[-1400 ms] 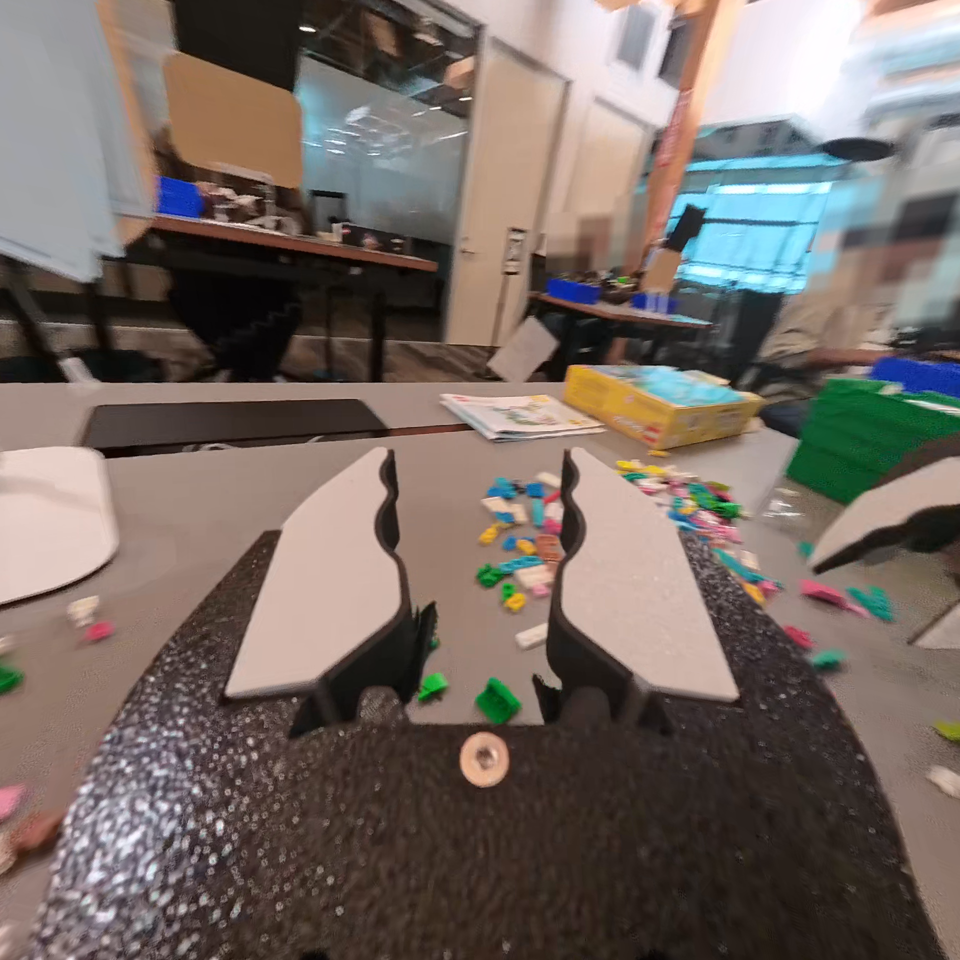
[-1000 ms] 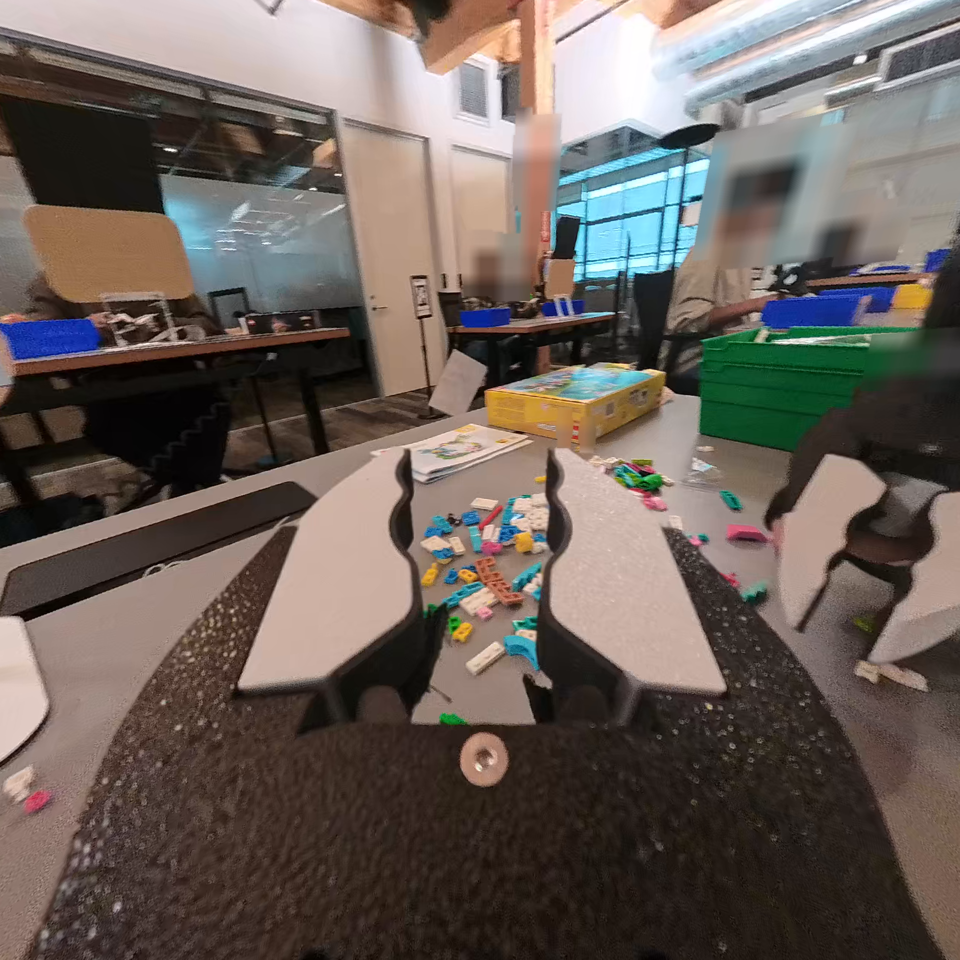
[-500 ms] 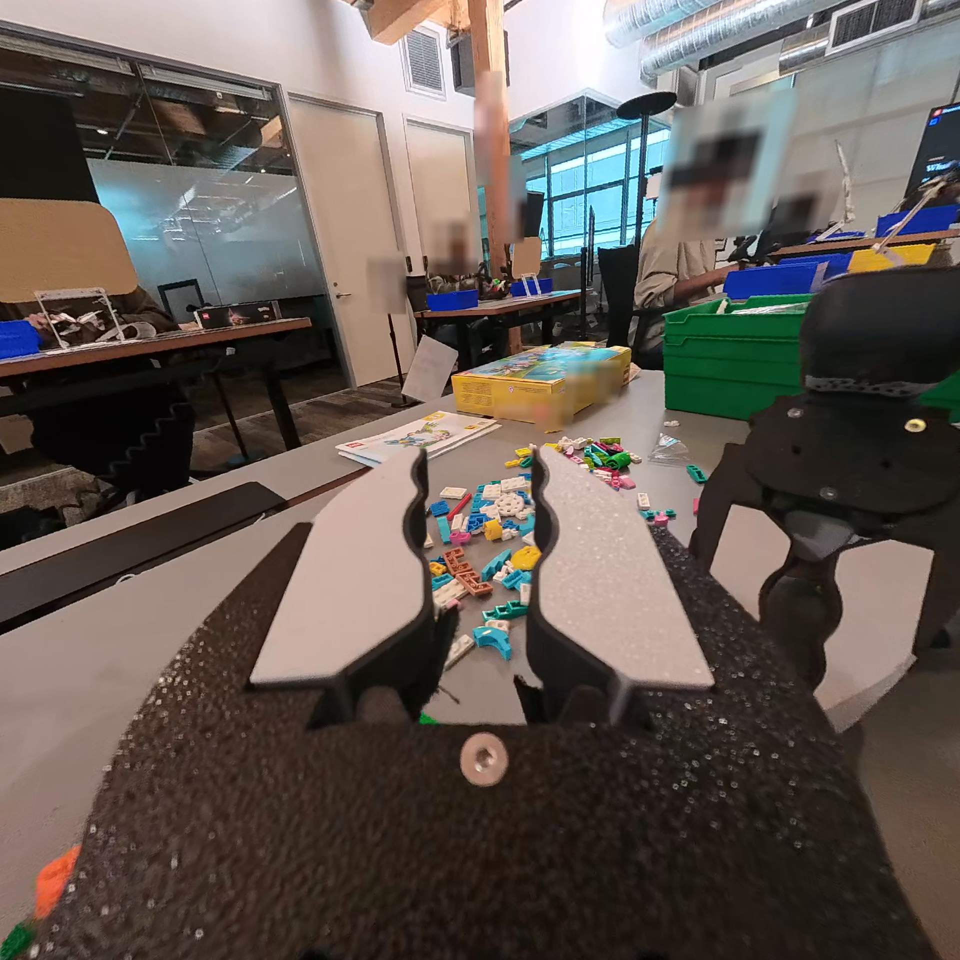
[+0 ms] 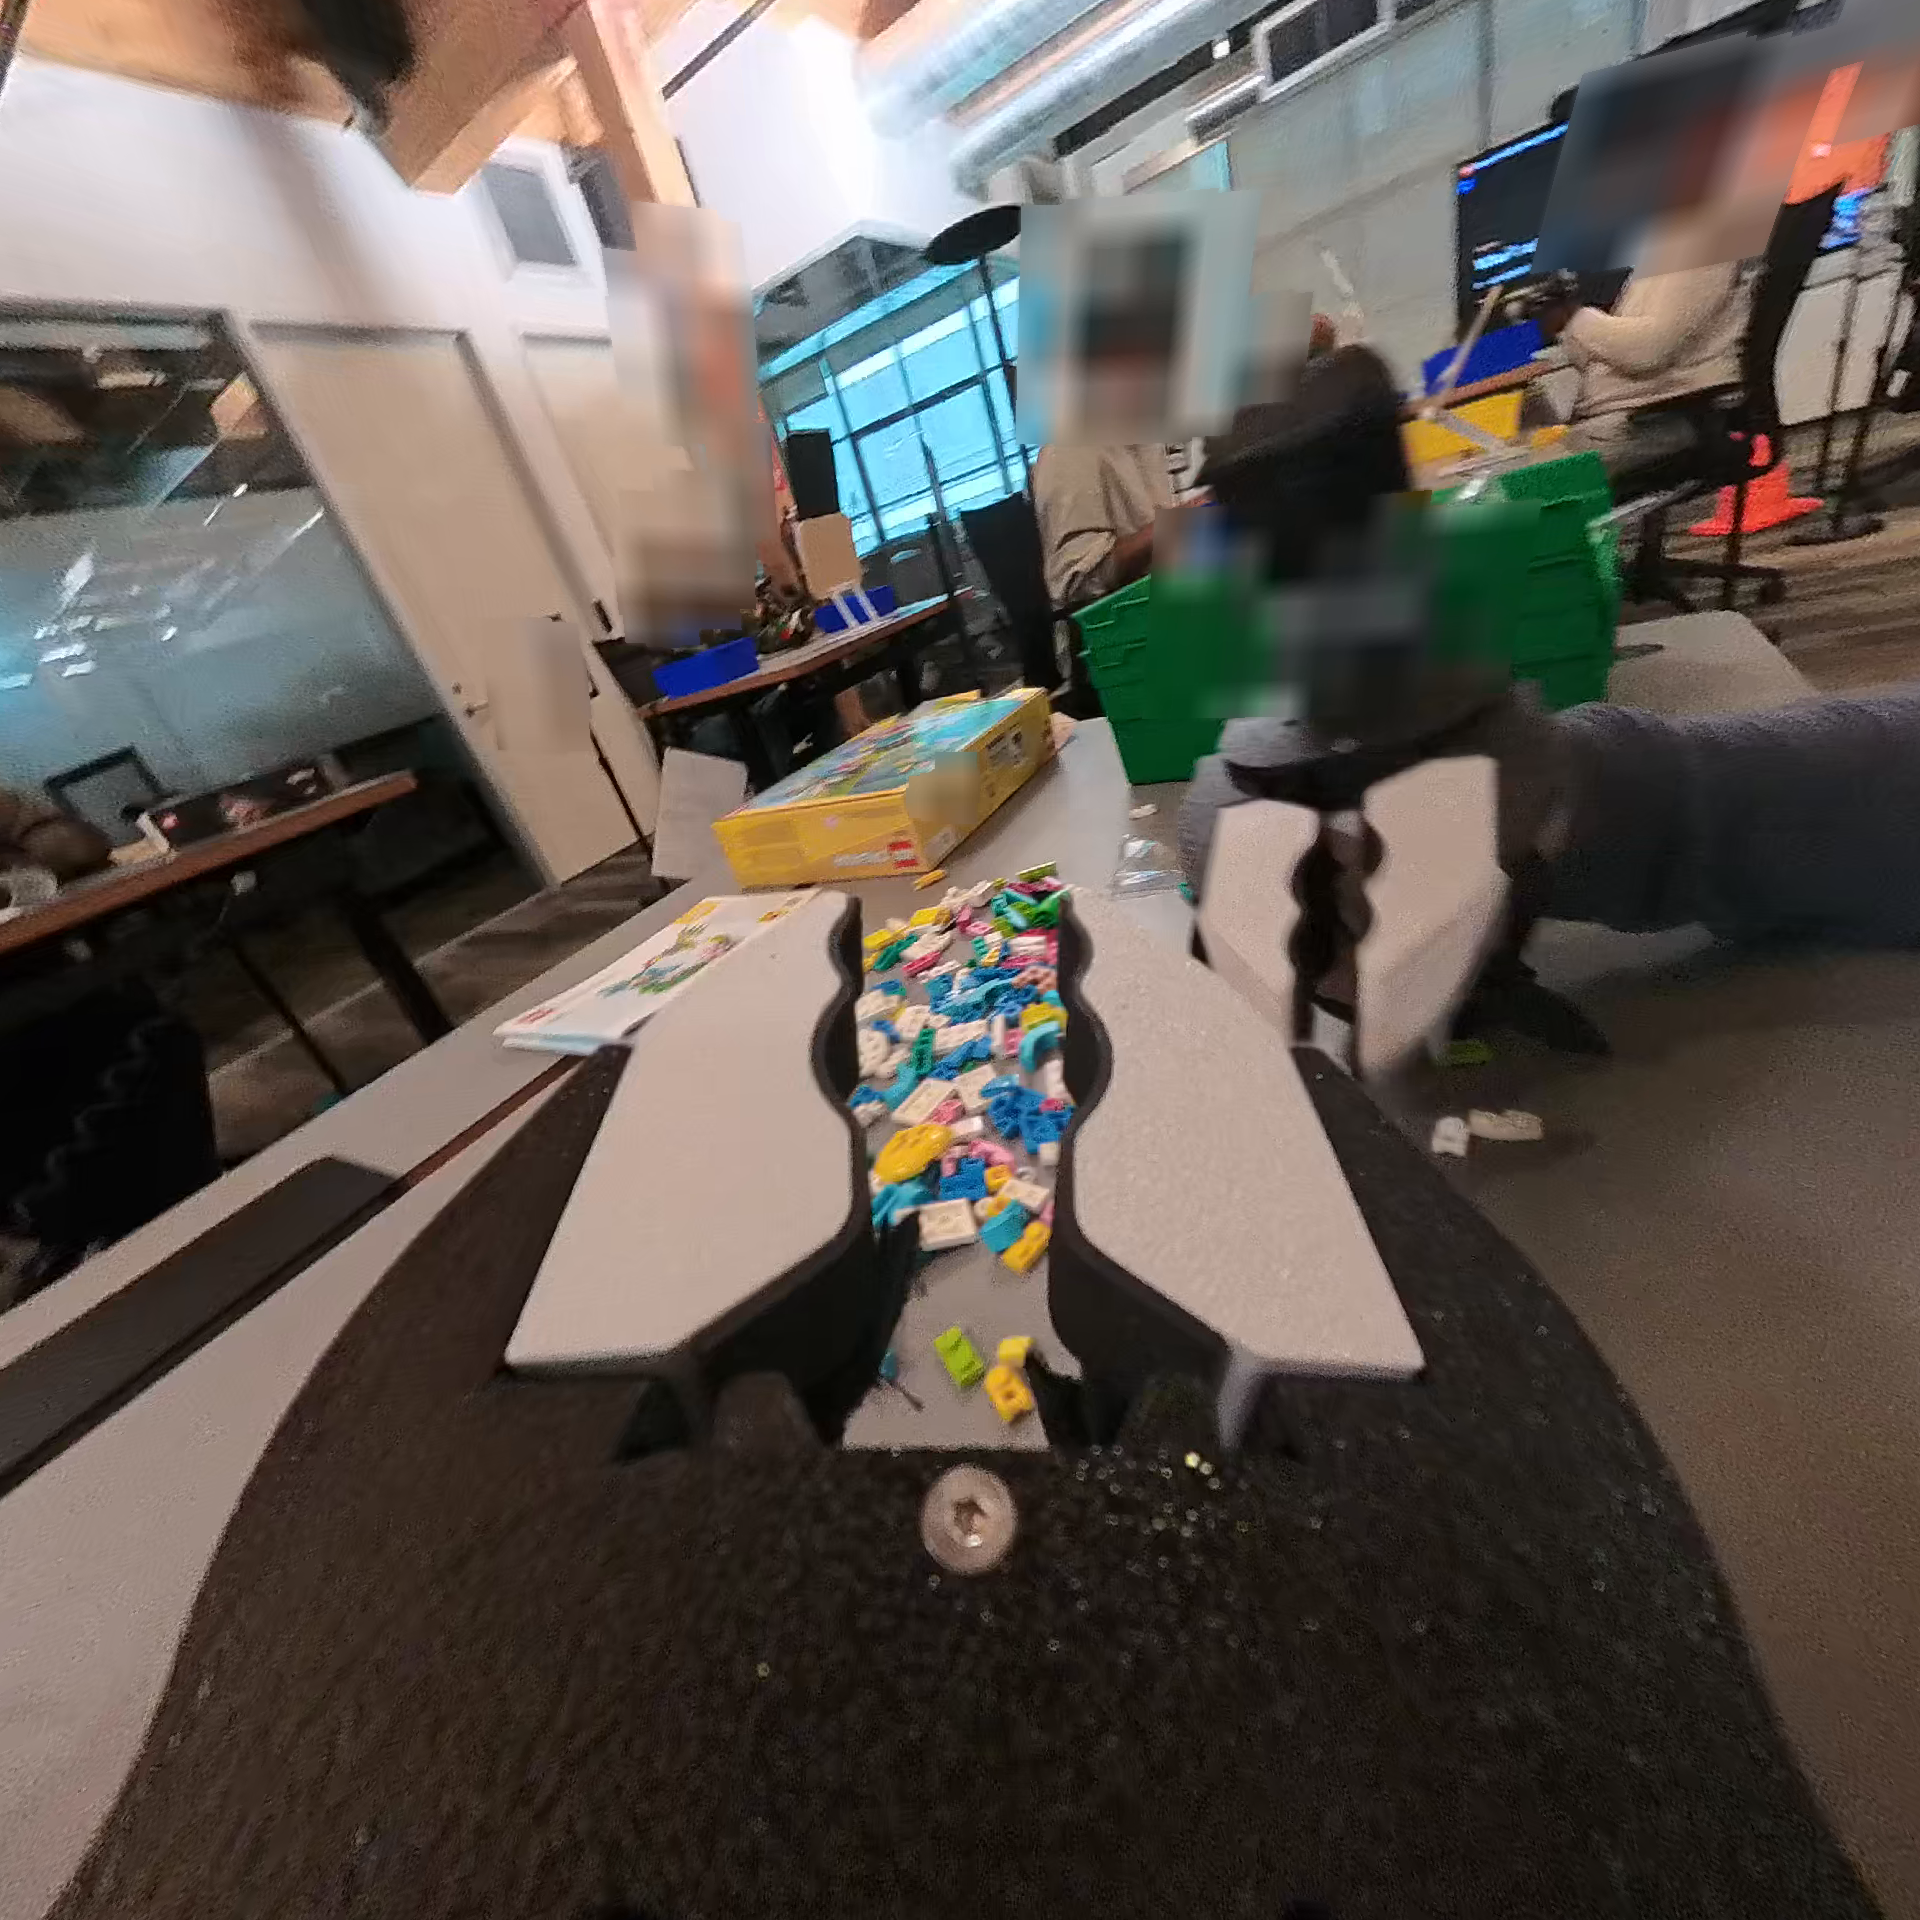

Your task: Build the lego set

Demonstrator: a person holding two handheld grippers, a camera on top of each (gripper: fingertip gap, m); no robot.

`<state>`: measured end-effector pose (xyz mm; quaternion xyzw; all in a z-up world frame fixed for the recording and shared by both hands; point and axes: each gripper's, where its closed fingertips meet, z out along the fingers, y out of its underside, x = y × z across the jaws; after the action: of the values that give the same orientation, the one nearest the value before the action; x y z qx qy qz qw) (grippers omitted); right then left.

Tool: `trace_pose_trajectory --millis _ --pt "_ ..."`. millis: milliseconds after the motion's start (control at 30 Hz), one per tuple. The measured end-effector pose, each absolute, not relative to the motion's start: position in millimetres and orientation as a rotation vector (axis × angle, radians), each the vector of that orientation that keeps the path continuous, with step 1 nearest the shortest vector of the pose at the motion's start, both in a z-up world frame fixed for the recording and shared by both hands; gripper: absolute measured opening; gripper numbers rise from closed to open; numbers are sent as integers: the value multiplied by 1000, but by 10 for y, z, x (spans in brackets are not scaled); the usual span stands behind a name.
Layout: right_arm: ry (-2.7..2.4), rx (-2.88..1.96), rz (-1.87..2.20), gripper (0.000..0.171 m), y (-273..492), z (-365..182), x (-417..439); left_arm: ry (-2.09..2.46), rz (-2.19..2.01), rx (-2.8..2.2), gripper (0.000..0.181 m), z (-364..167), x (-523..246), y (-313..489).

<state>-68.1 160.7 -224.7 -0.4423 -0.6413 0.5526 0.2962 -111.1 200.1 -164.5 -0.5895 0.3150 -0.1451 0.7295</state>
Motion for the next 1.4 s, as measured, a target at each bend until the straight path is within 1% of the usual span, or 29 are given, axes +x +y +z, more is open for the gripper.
trace_pose_trajectory --millis 100,200,267,367,467,567,633,833,1000,1400 --pt "-1564 -1176 1628 9 1711 -2066 -600 840 -289 -1272 38 -1781 -824 1913" --pt "-1474 -1151 1645 9 1773 -1977 -587 998 -139 -1294 39 -2000 -655 1910" --pt "-1426 -1160 1628 9 1802 -1958 -608 1042 -56 -1271 39 -2050 -600 1906" --pt "-1384 -1175 1575 9 1837 -1927 -643 1014 -14 -1233 39 -1988 -584 1899" --pt "-1336 -1175 1605 9 1858 -1861 -636 955 45 -1199 38 -1891 -668 1924" --pt "-1284 -1216 1639 10 1912 -1839 -631 841 219 -1194 37 -1804 -862 2054" --pt "-1237 -1240 1638 9 1970 -1822 -632 841 317 -1202 36 -1834 -914 2104" --pt "-1082 -1276 1566 9 2227 -1833 -621 900 310 -1194 34 -1915 -824 2086" --pt "-981 -1312 1680 10 2264 -1793 -611 888 311 -1195 32 -1905 -854 2091" --pt "-1004 -1333 1584 10 2281 -1756 -599 870 304 -1200 28 -1909 -873 2113"
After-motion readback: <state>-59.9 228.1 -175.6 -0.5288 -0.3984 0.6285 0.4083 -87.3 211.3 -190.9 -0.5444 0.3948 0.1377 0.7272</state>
